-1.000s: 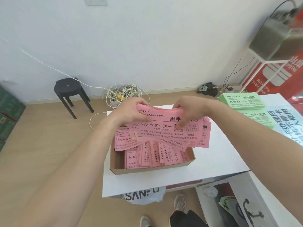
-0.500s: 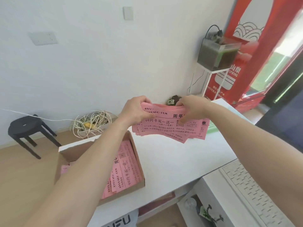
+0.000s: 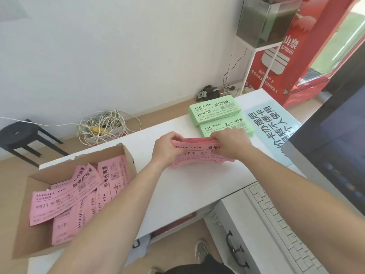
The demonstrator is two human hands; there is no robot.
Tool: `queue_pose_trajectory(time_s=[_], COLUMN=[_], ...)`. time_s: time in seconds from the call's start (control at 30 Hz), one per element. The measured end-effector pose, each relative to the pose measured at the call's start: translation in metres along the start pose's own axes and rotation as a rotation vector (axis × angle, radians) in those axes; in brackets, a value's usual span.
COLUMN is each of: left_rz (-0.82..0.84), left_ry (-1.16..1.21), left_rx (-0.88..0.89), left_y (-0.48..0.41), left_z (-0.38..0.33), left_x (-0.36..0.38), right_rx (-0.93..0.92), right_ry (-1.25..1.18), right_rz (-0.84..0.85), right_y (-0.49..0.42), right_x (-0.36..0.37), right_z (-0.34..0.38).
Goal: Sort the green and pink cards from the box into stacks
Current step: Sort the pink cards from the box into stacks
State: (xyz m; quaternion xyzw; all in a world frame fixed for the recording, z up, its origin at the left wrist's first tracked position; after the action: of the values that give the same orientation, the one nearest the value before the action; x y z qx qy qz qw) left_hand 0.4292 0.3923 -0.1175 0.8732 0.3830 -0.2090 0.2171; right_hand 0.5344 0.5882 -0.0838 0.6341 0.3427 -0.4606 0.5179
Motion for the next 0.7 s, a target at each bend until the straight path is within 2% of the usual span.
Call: queue_pose_trajectory(time_s=[0.27, 0.37, 0.53, 0.7], left_rz=[0.029, -0.009, -0.060, -0.040], left_ry=[-0.001, 0.050, 0.360, 0.466], left_rx=[-0.023, -0.061, -0.193, -0.233], left_y=[-0.003, 0.000, 0.005, 0.002], left_z=[0.013, 0.020, 0.046, 0.050], left_x=[0.012, 0.011, 0.017, 0.029], right_rx=[0.001, 0.003, 0.004, -0.027], right_ry=[-0.120, -0.128, -0.150, -0.146], right_rz=[-0.045, -0.040, -0.030, 0.031], right_y=[-0.004, -0.005, -0.007, -0.011], right_x=[0.033, 0.039, 0.040, 0.040], right_z=[-0.008, -0.009, -0.010, -0.010])
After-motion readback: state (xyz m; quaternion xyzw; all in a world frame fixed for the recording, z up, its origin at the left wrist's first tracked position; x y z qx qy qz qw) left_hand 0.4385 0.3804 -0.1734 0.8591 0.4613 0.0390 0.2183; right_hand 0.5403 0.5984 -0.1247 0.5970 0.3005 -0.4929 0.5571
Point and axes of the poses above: each hand's wrist, its own y-axis away from the middle knuckle, its own x-axis out of the palm, z = x × y, the point moved 3 cm from there along -y, towards the middle knuckle, and after that the axes turned 9 degrees about z, right-handed, at the moved point
